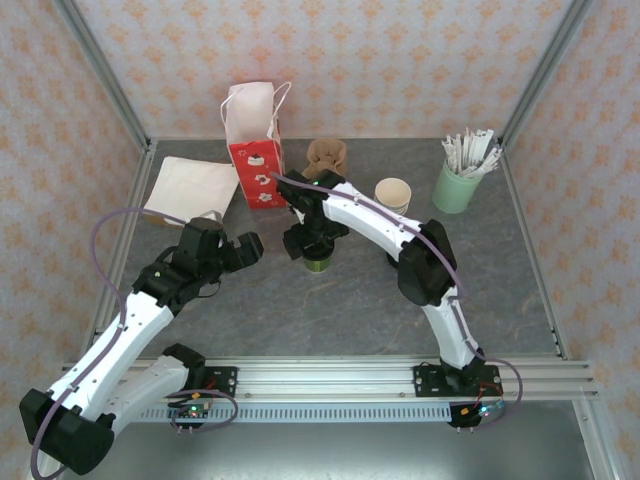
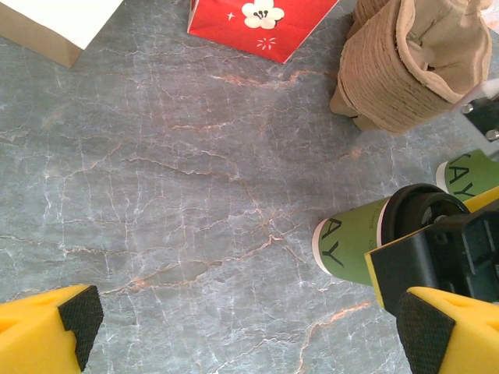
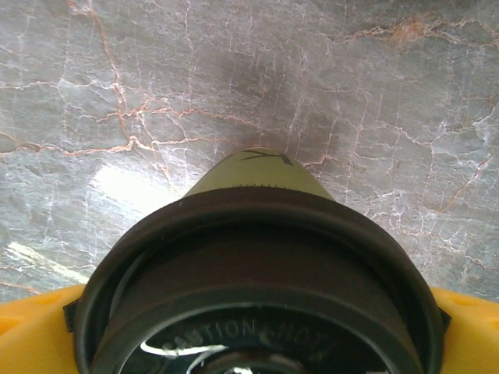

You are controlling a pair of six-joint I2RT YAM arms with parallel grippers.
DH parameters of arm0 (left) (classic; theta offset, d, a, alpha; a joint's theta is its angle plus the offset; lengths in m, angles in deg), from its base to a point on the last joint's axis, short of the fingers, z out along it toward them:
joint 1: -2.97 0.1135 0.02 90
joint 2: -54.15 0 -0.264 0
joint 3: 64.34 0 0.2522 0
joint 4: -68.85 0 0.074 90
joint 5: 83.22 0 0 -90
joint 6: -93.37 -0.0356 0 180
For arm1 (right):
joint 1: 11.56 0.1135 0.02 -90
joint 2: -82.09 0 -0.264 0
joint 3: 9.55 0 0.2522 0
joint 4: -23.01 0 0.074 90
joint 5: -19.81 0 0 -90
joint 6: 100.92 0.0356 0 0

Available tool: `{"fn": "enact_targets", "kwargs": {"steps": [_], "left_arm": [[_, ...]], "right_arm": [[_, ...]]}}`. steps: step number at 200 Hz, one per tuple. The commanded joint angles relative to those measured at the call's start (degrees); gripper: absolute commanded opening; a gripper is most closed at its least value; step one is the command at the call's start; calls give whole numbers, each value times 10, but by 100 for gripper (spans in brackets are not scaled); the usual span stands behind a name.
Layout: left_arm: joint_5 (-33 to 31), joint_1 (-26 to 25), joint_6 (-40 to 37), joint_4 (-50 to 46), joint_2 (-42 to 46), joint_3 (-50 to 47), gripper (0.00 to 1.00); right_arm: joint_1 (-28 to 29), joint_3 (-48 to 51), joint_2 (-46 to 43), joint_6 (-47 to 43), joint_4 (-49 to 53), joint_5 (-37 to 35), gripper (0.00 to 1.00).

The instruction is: Pack the takeout coffee

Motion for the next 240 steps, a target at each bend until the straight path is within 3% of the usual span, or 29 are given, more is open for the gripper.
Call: {"fn": "enact_targets", "kwargs": {"steps": [1,70,148,201,240], "left_arm": [[-18,6,-4,-9,6,-4,100],[-20,6,-3,-10,6,-4,100],[-22,6,-8,-13,5,1,100],[-22,6,-10,-4,-5,11,100],[-18,6,-19,-2,-26,32,100]], "right_arm": [[4,-9,9,-7,14,-15,100],[4,6,-4,-1,15,-14,89],[3,61,-66,23,13,-35,88],[-17,197,-189,70,-18,-31,83],[-72,329,-314,91,-23,-24,82]]}}
